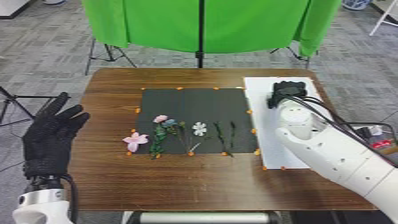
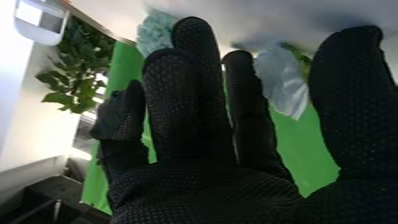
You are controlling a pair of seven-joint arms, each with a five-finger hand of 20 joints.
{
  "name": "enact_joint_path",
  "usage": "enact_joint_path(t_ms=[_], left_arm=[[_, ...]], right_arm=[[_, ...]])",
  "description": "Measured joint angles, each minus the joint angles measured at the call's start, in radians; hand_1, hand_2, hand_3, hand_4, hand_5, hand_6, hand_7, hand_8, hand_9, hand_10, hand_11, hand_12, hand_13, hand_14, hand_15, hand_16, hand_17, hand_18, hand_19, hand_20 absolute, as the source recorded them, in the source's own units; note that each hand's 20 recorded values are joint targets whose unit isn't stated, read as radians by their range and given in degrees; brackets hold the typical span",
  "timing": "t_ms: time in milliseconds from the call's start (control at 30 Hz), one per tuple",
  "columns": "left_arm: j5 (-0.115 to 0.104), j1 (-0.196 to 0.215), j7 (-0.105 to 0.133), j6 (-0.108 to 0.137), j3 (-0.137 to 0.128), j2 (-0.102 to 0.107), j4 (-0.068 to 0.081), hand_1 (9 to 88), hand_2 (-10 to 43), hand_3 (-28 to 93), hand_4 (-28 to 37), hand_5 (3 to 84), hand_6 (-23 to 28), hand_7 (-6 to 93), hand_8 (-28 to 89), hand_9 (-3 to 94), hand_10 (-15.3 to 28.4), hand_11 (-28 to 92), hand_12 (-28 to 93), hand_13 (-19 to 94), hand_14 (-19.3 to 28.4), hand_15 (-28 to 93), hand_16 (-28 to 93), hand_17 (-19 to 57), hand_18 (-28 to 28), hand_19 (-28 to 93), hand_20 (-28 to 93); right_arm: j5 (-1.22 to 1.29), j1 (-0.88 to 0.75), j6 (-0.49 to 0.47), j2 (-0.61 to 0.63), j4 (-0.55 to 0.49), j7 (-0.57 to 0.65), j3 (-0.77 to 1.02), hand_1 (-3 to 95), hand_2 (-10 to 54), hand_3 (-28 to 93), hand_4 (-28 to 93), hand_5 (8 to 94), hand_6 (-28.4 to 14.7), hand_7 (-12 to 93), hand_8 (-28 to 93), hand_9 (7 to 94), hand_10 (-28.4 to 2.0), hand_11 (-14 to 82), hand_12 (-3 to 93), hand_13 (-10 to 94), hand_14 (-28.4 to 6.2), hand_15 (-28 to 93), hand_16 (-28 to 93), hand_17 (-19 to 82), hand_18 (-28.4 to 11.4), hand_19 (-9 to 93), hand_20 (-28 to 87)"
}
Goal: Arrange flowers
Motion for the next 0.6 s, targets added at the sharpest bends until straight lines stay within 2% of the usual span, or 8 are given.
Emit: enact_joint_path(t_ms=[133,200,300,400,500,600], left_arm=[[-0.001,-0.002,0.001,0.0,0.001,0.001,0.0,25.3,7.9,74,-22.2,36.3,9.2,14.0,-8,34.3,20.3,36,15,24,24.5,64,-9,-7.4,20.8,49,35],[-0.003,-0.002,0.005,0.0,0.002,0.003,0.001,25.2,7.9,74,-22.2,36.3,9.2,14.0,-8,34.3,20.3,36,15,24,24.5,64,-9,-7.4,20.8,49,35],[-0.005,-0.002,0.01,0.001,0.003,0.008,0.001,25.2,8.0,74,-22.2,36.4,9.2,13.9,-8,34.3,20.3,36,15,24,24.5,64,-9,-7.4,20.8,49,35],[-0.011,-0.002,0.018,0.002,0.005,0.014,0.001,25.2,7.9,74,-22.1,36.4,9.3,13.9,-8,34.3,20.2,36,15,24,24.5,64,-9,-7.4,20.8,49,35],[-0.015,-0.002,0.027,0.002,0.008,0.021,0.001,25.2,8.0,74,-22.2,36.4,9.3,13.9,-8,34.3,20.2,36,15,24,24.5,64,-9,-7.4,20.8,49,35],[-0.016,-0.002,0.029,0.002,0.008,0.022,0.001,25.2,7.9,74,-22.1,36.3,9.3,13.9,-8,34.3,20.3,36,15,24,24.6,64,-9,-7.4,20.8,49,35]], right_arm=[[-0.009,0.021,0.026,-0.001,0.007,0.025,-0.047,29.3,-9.5,71,-28,47.0,-4.7,9,-11,60.0,-17.7,40.1,15.0,56,-13.1,81,12,24,-26.8,90,49],[-0.009,0.03,0.04,-0.004,0.011,0.036,-0.062,29.2,-9.5,72,-28,44.6,-5.4,8,-10,58.6,-18.4,37.2,14.1,56,-13.5,80,11,25,-27.1,90,48],[-0.007,0.037,0.061,-0.009,0.016,0.04,-0.071,31.3,-9.5,72,-28,45.9,-1.4,10,-11,61.7,-16.8,34.3,13.9,58,-12.5,78,10,25,-27.3,90,47],[-0.006,0.04,0.091,-0.011,0.018,0.03,-0.073,36.3,-9.5,72,-28,53.5,3.3,13,-13,70.1,-13.3,32.3,14.7,62,-10.7,75,11,26,-27.0,89,47],[-0.011,0.041,0.121,-0.012,0.018,0.002,-0.074,40.7,-9.5,72,-28,62.5,5.8,14,-14,77.9,-11.0,31.6,16.1,68,-8.1,71,14,27,-26.6,89,47],[-0.012,0.037,0.111,-0.019,0.018,-0.034,-0.06,42.8,-9.5,73,-28,66.7,6.3,13,-14,79.8,-10.3,29.7,15.8,69,-7.6,69,14,27,-26.4,88,47]])
